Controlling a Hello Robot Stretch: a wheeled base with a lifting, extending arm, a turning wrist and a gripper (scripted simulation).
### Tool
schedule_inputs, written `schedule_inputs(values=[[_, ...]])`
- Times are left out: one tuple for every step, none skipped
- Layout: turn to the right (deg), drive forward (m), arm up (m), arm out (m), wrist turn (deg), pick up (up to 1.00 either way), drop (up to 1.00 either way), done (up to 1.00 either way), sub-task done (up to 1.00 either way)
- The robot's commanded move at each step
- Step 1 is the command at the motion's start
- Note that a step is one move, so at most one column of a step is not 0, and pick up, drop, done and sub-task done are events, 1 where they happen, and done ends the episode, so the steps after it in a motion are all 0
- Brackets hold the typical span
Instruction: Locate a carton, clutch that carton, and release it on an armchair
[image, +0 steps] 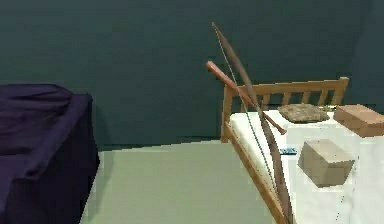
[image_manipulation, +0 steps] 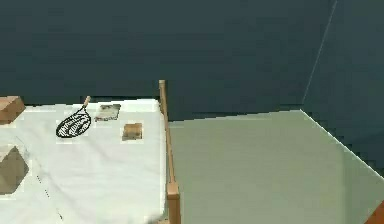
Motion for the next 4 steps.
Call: schedule_inputs(values=[[27.0, 0.00, 0.00, 0.00, 0.0, 0.00, 0.00, 0.00, 0.00], [0.0, 0.55, 0.00, 0.00, 0.0, 0.00, 0.00, 0.00, 0.00], [-45.0, 0.00, 0.00, 0.00, 0.0, 0.00, 0.00, 0.00, 0.00], [-21.0, 0.00, 0.00, 0.00, 0.0, 0.00, 0.00, 0.00, 0.00]])
